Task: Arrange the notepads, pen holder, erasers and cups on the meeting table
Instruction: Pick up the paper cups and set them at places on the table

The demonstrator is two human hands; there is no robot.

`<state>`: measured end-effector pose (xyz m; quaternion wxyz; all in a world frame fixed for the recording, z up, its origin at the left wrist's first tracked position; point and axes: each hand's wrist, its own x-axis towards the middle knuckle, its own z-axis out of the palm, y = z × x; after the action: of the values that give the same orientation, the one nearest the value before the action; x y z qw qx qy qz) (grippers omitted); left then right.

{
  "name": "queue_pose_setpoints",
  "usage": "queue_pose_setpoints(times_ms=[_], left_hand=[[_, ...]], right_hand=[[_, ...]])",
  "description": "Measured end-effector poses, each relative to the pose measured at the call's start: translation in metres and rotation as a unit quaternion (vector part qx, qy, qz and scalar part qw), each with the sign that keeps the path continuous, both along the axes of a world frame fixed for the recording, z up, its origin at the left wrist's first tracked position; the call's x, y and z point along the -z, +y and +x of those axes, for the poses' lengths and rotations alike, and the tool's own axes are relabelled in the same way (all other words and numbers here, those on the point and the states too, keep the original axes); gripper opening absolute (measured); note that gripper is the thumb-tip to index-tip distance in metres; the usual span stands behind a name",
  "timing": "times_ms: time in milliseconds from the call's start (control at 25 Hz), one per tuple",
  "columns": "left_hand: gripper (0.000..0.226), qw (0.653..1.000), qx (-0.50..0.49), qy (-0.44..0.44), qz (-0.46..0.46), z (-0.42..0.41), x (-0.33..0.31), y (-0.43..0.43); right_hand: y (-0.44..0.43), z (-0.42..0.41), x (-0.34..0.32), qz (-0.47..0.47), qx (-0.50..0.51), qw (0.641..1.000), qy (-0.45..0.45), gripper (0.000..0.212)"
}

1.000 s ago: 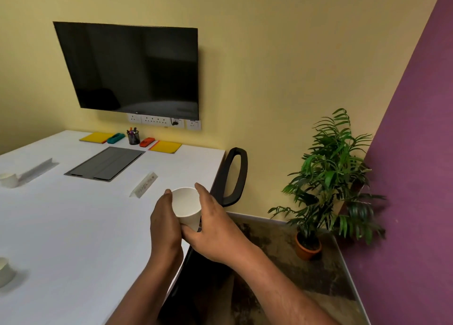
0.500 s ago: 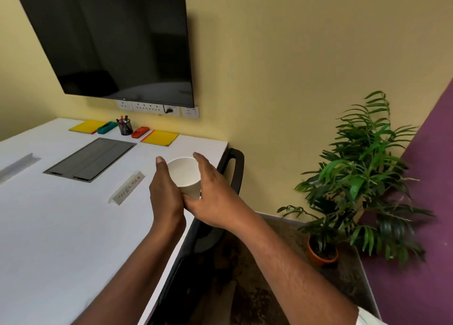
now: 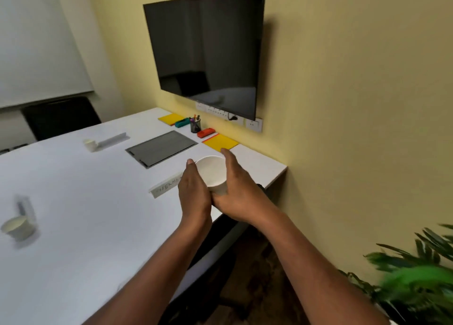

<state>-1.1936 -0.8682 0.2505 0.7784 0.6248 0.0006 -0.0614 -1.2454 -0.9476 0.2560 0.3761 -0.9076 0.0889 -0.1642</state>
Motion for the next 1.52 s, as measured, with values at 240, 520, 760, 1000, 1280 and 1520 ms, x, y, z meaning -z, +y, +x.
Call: queue_pose_setpoints(times_ms=[240,520,760,1000,1280,1520], left_hand=[[0.032,0.998,-0.051,-0.042,0.001,0.037,0.001,-0.056],[0.034,0.996,-0.076,-0.035,0.02,0.12,0.0,-0.102],[0.044,0.985,-0.117,-0.058,0.108,0.183,0.011,-0.105],[0.045,0.954,-0.156,0.001,0.255,0.244,0.048,-0.097],[0.038,0.936,-0.217,0.055,0.271,0.289,0.096,-0.084],[0.037,0.903,-0.235,0.105,0.343,0.312,0.141,-0.106]], right_hand=[[-0.066,0.051,-0.006,-0.023,-0.074,0.997,-0.023,0.09],[-0.115,0.139,-0.012,-0.037,-0.1,0.994,-0.001,0.083],[-0.139,0.227,0.011,0.009,-0.065,0.998,0.007,0.085],[-0.131,0.316,0.07,0.076,-0.053,0.995,0.033,0.079],[-0.18,0.421,0.165,0.077,-0.057,0.99,0.107,0.074],[-0.213,0.497,0.238,0.035,-0.07,0.984,0.159,0.077]])
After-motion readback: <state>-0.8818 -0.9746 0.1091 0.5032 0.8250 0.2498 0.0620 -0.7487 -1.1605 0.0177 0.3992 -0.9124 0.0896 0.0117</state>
